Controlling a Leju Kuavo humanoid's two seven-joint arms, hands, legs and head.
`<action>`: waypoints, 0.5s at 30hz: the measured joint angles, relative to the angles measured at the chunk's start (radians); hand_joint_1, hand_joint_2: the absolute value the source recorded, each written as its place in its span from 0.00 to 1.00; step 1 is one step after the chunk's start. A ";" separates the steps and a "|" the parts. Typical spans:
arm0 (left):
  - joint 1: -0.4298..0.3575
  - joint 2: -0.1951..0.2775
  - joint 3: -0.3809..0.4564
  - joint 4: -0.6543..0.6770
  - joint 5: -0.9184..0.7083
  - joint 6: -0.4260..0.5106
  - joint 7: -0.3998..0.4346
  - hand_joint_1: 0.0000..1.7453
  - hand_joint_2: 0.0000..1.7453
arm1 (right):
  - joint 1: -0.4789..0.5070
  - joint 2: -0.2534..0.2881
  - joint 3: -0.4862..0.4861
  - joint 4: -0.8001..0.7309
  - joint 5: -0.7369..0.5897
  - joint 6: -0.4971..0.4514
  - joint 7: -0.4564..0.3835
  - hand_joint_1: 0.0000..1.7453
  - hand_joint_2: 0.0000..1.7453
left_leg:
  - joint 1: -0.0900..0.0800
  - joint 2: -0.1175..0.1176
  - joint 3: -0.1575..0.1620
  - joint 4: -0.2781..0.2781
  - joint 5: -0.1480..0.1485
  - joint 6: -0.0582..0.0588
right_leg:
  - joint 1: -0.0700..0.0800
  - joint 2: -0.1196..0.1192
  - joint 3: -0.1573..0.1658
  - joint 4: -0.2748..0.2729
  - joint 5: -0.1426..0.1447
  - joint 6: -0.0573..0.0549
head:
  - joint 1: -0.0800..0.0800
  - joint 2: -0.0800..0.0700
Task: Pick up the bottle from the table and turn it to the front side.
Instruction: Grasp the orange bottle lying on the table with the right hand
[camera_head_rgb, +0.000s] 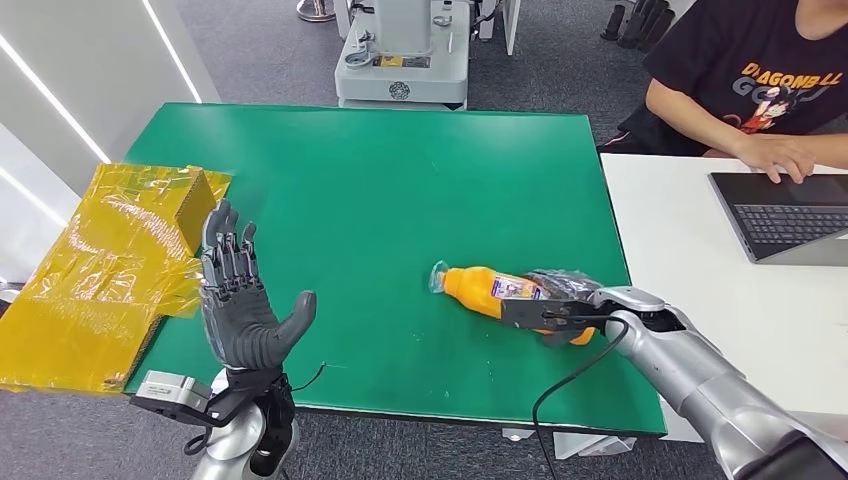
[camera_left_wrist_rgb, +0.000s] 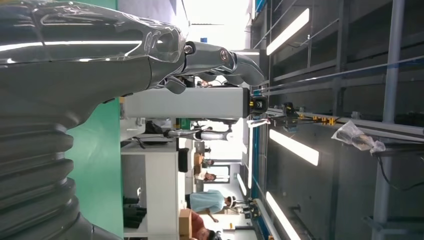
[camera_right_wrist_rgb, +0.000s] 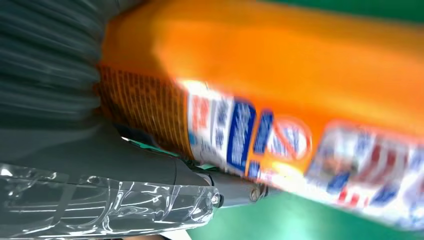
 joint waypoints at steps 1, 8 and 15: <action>0.000 0.000 0.000 0.000 0.000 0.000 0.000 0.00 1.00 | 0.000 0.000 0.001 0.004 0.001 -0.005 -0.002 0.76 1.00 | 0.000 0.000 0.000 0.000 0.000 0.000 | 0.000 0.000 0.000 0.000 0.000 0.000 | 0.000 0.000; 0.000 -0.003 0.000 0.000 -0.004 -0.001 0.000 0.00 1.00 | 0.002 0.001 0.004 0.018 0.011 -0.056 -0.024 1.00 1.00 | 0.000 0.000 0.001 0.000 0.000 0.000 | 0.000 0.000 0.001 0.000 0.000 0.000 | 0.000 0.000; 0.001 -0.006 0.000 0.000 -0.005 -0.001 0.000 0.00 1.00 | 0.010 0.006 0.004 0.024 0.019 -0.084 -0.027 1.00 1.00 | 0.000 0.000 0.002 0.000 0.000 0.000 | 0.000 0.000 0.002 0.000 0.000 0.000 | 0.000 0.000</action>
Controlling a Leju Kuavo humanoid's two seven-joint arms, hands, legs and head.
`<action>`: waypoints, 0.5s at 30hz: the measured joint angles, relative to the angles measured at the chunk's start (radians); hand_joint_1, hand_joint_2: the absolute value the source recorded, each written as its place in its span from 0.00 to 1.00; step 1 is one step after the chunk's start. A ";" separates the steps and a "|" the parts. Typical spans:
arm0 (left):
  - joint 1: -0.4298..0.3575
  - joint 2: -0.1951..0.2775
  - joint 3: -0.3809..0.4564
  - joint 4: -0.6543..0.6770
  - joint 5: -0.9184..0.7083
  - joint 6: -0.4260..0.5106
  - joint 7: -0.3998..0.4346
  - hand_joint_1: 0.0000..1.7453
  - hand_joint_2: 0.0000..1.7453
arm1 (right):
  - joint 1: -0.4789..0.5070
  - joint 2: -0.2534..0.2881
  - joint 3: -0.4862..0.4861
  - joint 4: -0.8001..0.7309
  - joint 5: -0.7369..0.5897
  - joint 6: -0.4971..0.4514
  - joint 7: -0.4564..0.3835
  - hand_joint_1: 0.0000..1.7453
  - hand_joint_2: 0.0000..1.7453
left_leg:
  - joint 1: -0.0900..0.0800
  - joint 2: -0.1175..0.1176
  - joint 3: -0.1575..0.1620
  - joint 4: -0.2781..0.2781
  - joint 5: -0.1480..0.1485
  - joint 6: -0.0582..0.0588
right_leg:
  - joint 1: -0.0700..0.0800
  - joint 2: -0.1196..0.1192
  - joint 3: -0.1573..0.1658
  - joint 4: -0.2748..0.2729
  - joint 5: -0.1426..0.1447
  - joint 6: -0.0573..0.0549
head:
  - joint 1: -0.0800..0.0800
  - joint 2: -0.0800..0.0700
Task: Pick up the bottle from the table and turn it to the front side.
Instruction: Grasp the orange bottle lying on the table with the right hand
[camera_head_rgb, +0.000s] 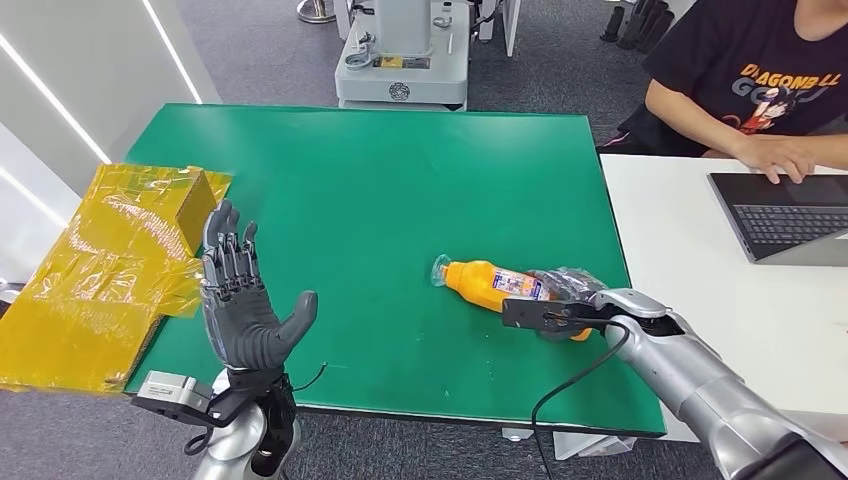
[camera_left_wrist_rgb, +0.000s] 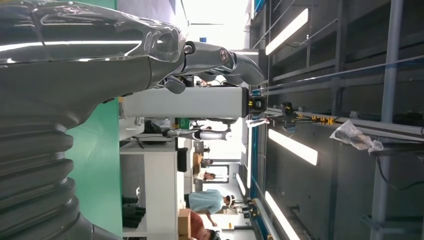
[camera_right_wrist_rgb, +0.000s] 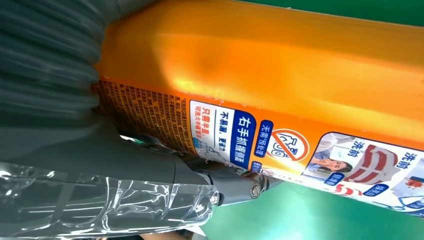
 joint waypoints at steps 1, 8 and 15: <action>0.000 -0.001 0.000 0.000 -0.001 0.000 0.000 0.00 1.00 | 0.001 0.001 0.000 0.001 0.001 -0.005 0.000 1.00 1.00 | 0.000 0.000 0.000 0.000 0.000 0.000 | 0.000 0.000 0.000 0.000 0.000 0.000 | 0.000 0.000; 0.004 -0.002 0.001 0.000 -0.006 0.001 0.000 0.00 1.00 | 0.053 0.032 -0.046 -0.004 0.028 -0.204 -0.038 1.00 1.00 | 0.000 0.000 0.000 0.000 0.000 0.000 | 0.000 0.000 0.000 0.000 0.000 0.000 | 0.000 0.000; 0.012 -0.002 0.002 0.001 -0.005 0.013 -0.002 0.00 1.00 | 0.182 0.107 -0.209 -0.089 0.019 -0.554 -0.109 1.00 1.00 | 0.000 -0.001 -0.001 -0.001 0.000 0.000 | 0.000 0.000 -0.001 0.000 0.000 0.000 | 0.000 0.000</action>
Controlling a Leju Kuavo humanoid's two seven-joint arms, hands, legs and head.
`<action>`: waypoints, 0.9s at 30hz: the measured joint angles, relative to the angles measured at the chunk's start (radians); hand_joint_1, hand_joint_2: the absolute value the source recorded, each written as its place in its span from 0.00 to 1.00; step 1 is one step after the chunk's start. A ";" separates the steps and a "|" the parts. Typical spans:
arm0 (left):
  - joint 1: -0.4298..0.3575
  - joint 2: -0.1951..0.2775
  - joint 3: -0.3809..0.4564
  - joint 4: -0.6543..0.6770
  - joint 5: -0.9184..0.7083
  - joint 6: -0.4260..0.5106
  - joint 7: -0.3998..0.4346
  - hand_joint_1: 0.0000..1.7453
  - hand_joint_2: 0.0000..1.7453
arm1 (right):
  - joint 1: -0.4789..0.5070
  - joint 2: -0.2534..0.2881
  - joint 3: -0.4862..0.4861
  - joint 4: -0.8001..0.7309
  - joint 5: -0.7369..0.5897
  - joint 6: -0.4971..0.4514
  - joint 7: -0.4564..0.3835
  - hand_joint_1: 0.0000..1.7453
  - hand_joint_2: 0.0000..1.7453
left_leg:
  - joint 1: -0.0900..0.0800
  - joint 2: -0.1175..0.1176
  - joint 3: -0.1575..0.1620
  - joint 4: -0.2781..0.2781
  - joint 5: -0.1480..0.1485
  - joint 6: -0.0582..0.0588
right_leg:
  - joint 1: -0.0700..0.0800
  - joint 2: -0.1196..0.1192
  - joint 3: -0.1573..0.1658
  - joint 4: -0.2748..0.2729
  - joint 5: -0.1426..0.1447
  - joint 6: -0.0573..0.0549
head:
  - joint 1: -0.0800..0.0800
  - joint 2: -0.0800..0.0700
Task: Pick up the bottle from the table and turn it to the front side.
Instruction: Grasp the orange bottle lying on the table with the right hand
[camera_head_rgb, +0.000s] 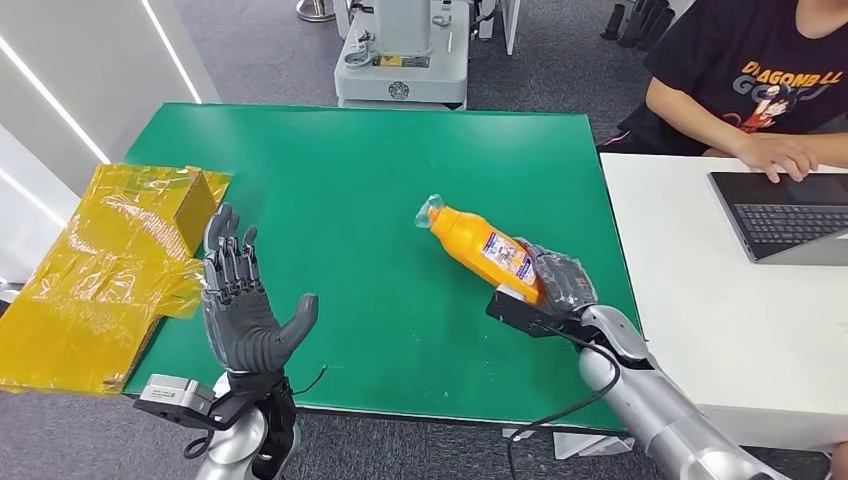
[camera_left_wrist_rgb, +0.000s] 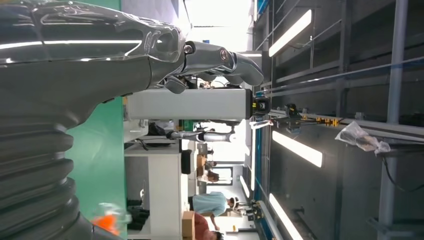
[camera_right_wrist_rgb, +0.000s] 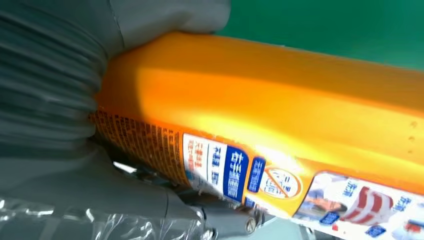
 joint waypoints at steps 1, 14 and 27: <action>0.000 0.000 0.000 0.001 0.002 0.003 -0.001 0.00 1.00 | 0.013 0.012 -0.020 -0.012 -0.005 -0.031 -0.013 1.00 1.00 | 0.000 0.000 0.000 0.000 0.000 0.000 | 0.000 0.000 0.000 0.000 0.000 0.000 | 0.000 0.000; -0.001 -0.009 0.000 0.033 0.073 -0.039 -0.002 0.00 1.00 | 0.193 0.076 -0.183 -0.210 -0.030 -0.323 -0.154 1.00 1.00 | 0.000 -0.001 -0.001 0.000 0.000 0.001 | 0.000 -0.001 0.000 -0.001 -0.001 0.001 | 0.000 0.000; -0.084 0.016 -0.006 0.129 0.311 -0.442 0.123 0.00 1.00 | 0.253 0.086 -0.153 -0.394 -0.007 -0.235 -0.231 1.00 1.00 | 0.000 0.000 -0.001 0.000 0.000 0.001 | 0.000 0.000 -0.001 0.000 -0.001 0.001 | 0.000 0.000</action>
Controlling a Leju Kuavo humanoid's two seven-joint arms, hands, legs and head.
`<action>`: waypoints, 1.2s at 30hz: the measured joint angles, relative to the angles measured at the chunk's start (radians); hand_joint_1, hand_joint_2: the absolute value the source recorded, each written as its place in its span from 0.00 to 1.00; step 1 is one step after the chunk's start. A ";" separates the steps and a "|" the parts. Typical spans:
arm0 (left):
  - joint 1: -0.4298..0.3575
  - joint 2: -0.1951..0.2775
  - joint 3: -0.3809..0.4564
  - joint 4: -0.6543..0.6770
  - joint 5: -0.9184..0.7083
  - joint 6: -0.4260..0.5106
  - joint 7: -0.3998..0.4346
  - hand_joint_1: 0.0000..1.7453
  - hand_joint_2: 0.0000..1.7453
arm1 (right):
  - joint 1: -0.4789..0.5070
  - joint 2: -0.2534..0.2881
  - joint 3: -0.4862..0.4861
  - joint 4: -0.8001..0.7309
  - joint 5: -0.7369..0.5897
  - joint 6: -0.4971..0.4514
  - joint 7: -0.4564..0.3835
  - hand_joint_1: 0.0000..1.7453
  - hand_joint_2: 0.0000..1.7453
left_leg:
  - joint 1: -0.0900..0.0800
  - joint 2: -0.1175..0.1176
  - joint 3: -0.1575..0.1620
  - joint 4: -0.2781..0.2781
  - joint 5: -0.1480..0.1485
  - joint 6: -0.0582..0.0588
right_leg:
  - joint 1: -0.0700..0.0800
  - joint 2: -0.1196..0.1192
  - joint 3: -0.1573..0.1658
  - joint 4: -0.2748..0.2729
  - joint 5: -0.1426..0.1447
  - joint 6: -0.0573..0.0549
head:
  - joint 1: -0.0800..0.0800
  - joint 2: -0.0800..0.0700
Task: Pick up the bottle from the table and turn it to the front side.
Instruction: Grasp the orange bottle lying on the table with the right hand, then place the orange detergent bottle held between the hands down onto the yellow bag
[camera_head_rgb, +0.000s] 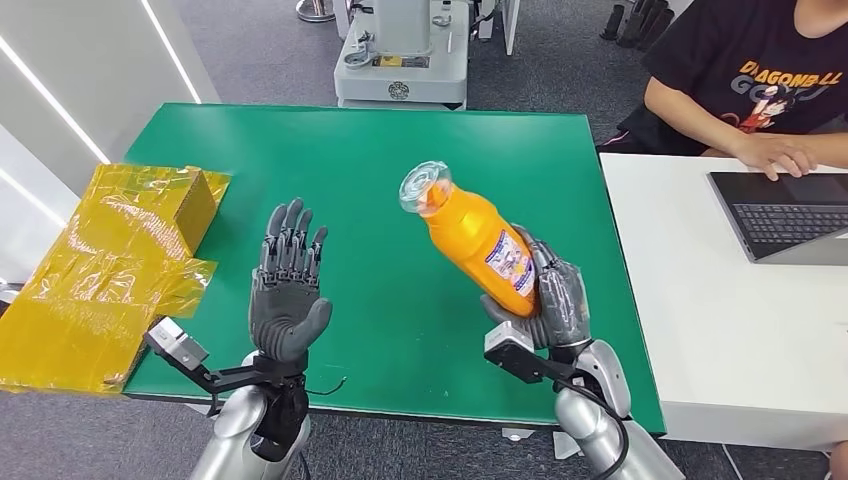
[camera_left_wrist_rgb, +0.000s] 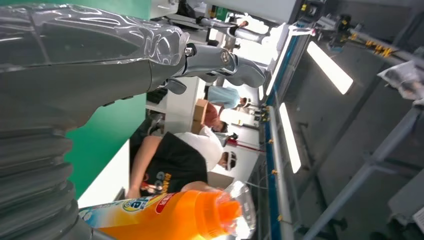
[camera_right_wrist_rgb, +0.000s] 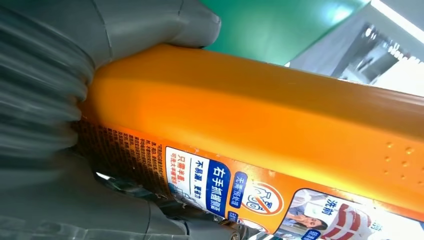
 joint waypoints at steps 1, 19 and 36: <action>-0.013 0.001 -0.002 0.016 -0.007 -0.007 0.004 0.00 1.00 | -0.003 0.002 0.005 -0.005 -0.003 0.026 -0.003 1.00 1.00 | 0.000 0.000 0.000 0.000 0.000 0.000 | 0.000 0.000 0.000 0.000 0.000 0.000 | 0.000 0.000; -0.111 0.003 -0.013 0.117 -0.061 -0.035 0.044 0.00 1.00 | -0.096 0.048 0.090 -0.014 -0.094 0.417 -0.066 1.00 1.00 | 0.000 0.000 0.000 0.000 0.000 0.000 | 0.000 0.000 0.000 0.000 0.000 0.000 | 0.000 0.000; -0.114 -0.002 -0.014 0.119 -0.094 -0.027 0.054 0.00 1.00 | -0.136 0.072 0.112 0.066 -0.044 0.628 0.004 0.97 1.00 | 0.000 0.000 -0.001 0.000 0.000 0.000 | 0.000 0.000 0.000 0.000 0.000 0.000 | 0.000 0.000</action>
